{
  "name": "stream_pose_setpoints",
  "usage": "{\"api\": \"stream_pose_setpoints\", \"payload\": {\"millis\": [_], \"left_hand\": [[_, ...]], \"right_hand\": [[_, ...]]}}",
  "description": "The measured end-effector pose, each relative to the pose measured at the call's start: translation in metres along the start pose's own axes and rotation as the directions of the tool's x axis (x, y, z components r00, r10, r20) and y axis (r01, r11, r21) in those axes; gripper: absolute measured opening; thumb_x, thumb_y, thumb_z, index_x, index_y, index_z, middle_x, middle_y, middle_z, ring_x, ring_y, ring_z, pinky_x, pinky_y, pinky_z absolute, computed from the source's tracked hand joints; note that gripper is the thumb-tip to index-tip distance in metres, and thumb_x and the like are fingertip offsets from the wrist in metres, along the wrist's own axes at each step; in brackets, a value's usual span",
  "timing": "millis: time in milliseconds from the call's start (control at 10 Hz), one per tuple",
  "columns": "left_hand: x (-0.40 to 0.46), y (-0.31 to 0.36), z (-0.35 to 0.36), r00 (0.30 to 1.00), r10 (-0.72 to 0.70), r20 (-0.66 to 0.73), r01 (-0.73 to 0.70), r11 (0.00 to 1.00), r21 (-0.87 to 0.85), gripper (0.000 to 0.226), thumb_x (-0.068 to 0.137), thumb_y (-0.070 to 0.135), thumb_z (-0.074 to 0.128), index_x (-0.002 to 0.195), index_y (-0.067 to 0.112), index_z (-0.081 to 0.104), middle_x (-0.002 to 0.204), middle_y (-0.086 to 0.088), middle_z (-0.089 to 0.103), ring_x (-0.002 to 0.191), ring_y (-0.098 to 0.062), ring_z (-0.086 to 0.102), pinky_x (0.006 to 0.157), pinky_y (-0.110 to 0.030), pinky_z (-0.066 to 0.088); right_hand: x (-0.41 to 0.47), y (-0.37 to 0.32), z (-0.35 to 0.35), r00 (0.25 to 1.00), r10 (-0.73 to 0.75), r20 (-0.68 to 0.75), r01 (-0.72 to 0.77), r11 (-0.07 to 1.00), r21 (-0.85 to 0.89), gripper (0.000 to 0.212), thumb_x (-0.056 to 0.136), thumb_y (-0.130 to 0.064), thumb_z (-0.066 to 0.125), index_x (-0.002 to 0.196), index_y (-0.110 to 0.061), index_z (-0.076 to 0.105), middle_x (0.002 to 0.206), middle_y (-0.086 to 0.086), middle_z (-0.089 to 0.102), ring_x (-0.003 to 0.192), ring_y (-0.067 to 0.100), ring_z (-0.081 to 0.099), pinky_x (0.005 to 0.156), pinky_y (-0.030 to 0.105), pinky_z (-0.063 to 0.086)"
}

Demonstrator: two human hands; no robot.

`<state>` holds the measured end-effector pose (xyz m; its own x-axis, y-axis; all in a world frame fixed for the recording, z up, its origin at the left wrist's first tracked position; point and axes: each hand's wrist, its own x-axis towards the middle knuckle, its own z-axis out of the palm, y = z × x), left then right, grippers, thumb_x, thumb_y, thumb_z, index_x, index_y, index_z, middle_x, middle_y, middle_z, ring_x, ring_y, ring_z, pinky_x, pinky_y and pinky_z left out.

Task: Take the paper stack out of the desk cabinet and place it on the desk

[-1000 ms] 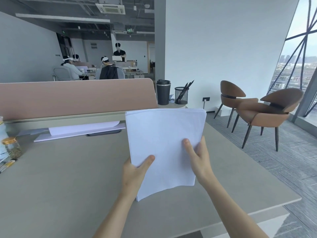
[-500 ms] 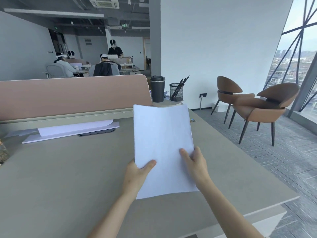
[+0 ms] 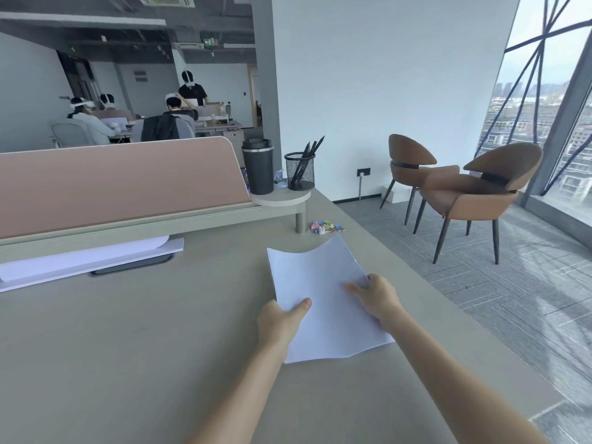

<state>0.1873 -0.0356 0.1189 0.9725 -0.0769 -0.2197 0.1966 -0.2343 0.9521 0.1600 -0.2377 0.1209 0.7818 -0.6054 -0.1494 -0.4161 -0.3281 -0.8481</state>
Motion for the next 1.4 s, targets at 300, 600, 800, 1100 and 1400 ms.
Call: {"api": "stream_pose_setpoints", "payload": {"millis": [300, 600, 800, 1100, 1400], "left_hand": [[0.050, 0.017, 0.045, 0.983, 0.182, -0.004, -0.168, 0.913, 0.373, 0.027, 0.088, 0.027, 0.057, 0.108, 0.011, 0.050, 0.102, -0.004, 0.066, 0.090, -0.028, 0.065, 0.072, -0.036, 0.053], [0.076, 0.014, 0.072, 0.939, 0.339, -0.058, -0.220, 0.720, 0.658, 0.034, 0.089, 0.033, 0.052, 0.109, 0.005, 0.051, 0.109, -0.010, 0.064, 0.103, -0.033, 0.057, 0.079, -0.039, 0.046], [0.078, 0.004, 0.074, 0.918, 0.381, -0.112, -0.139, 0.571, 0.809, 0.039, 0.087, 0.046, 0.047, 0.101, 0.010, 0.057, 0.110, -0.009, 0.056, 0.108, -0.031, 0.046, 0.090, -0.039, 0.037], [0.067, 0.022, 0.037, 0.936, 0.348, -0.056, -0.238, 0.740, 0.629, 0.066, 0.086, 0.055, 0.053, 0.135, 0.012, 0.047, 0.128, -0.010, 0.051, 0.127, -0.029, 0.041, 0.103, -0.039, 0.038], [-0.022, 0.100, -0.060, 0.750, 0.661, -0.022, -0.646, 0.739, 0.190, 0.049, 0.084, 0.035, 0.068, 0.131, 0.030, 0.055, 0.127, 0.010, 0.061, 0.115, -0.007, 0.060, 0.098, -0.035, 0.050]], "right_hand": [[0.072, 0.001, -0.018, 0.998, -0.041, -0.043, 0.027, 0.956, -0.292, 0.055, 0.086, -0.053, 0.057, 0.113, -0.005, 0.059, 0.117, 0.012, 0.065, 0.112, 0.031, 0.058, 0.076, 0.032, 0.041], [0.096, -0.004, -0.020, 0.995, -0.073, -0.070, 0.026, 0.852, -0.523, 0.066, 0.086, -0.060, 0.050, 0.127, -0.008, 0.054, 0.132, 0.015, 0.053, 0.124, 0.033, 0.053, 0.099, 0.040, 0.043], [0.097, 0.000, -0.018, 0.984, -0.151, -0.090, 0.052, 0.741, -0.670, 0.072, 0.085, -0.066, 0.042, 0.126, -0.008, 0.056, 0.131, 0.016, 0.050, 0.126, 0.035, 0.043, 0.102, 0.041, 0.037], [0.077, -0.004, -0.039, 0.951, -0.292, -0.101, 0.192, 0.813, -0.549, 0.066, 0.087, -0.065, 0.045, 0.135, -0.020, 0.049, 0.134, 0.010, 0.048, 0.127, 0.031, 0.043, 0.105, 0.043, 0.032], [-0.056, -0.066, -0.089, 0.744, -0.625, -0.237, 0.600, 0.780, -0.175, 0.030, 0.090, -0.040, 0.059, 0.115, -0.025, 0.065, 0.118, -0.005, 0.060, 0.107, 0.012, 0.063, 0.086, 0.019, 0.048]]}}
